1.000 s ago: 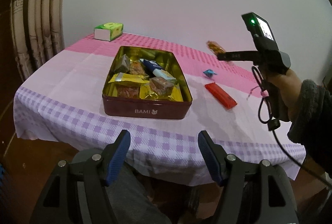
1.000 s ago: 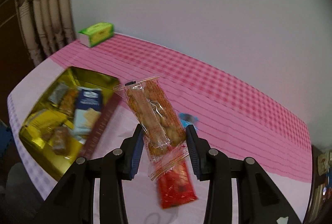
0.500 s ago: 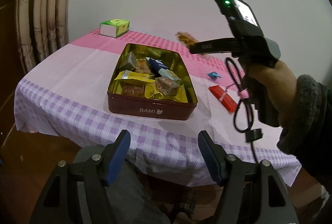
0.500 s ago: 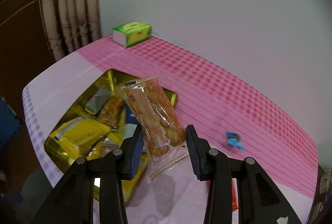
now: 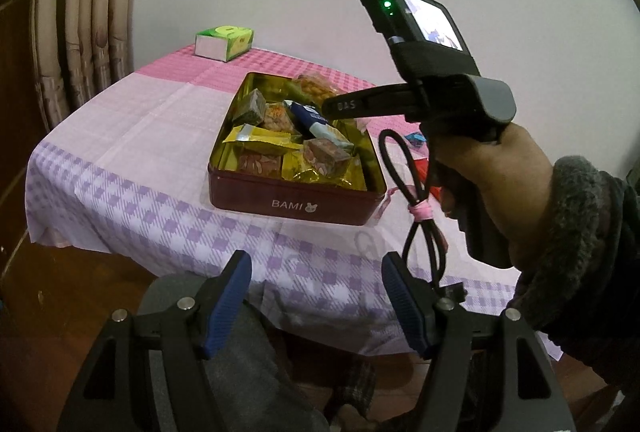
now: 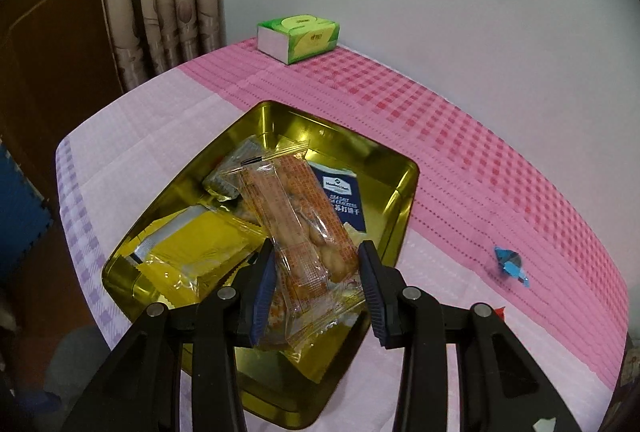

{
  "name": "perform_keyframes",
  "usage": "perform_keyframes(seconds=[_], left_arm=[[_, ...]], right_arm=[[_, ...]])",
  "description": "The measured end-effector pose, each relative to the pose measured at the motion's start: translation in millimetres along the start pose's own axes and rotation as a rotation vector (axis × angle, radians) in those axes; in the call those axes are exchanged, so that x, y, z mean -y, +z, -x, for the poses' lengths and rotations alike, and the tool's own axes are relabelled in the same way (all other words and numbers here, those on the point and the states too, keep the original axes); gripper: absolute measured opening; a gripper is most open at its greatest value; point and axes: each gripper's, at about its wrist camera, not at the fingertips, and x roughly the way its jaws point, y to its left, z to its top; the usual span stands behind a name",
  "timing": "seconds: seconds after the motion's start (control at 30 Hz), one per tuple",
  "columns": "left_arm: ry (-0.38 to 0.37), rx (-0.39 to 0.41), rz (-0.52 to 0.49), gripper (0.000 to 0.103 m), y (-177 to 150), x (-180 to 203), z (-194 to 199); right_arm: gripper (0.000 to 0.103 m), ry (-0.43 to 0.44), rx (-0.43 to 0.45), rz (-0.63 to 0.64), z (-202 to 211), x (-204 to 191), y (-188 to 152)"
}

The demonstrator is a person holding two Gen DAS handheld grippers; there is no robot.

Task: Organize snacks
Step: 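Carry the clear cookie bag with the right gripper into the tin, then open the right gripper to drop the cookie bag in the tin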

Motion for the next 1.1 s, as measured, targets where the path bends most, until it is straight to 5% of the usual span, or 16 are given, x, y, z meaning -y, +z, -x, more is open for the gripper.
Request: perform_keyframes(seconds=[1.1], left_arm=[[0.009,-0.018,0.005,0.069,-1.5,0.1,-2.8]], right_arm=[[0.041,0.033,-0.075,0.022,-34.5,-24.1,-5.1]])
